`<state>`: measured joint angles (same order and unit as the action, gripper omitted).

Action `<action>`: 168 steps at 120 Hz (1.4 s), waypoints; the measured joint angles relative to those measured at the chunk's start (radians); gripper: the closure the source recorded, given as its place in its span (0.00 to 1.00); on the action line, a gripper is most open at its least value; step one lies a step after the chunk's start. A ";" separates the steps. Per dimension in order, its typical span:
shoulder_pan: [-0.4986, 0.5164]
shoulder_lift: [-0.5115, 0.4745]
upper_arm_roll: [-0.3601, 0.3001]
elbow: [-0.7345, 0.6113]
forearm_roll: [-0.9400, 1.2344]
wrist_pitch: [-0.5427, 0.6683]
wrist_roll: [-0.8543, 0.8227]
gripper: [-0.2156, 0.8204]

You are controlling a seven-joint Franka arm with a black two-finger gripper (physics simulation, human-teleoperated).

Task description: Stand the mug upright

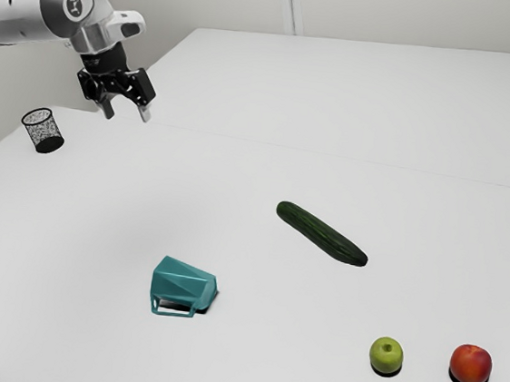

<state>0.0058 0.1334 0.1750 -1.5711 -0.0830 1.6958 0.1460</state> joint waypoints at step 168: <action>0.005 -0.207 0.015 -0.759 -0.472 0.293 0.254 0.21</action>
<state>0.0107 -0.0740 0.1904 -2.3298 -0.5548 1.9887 0.4004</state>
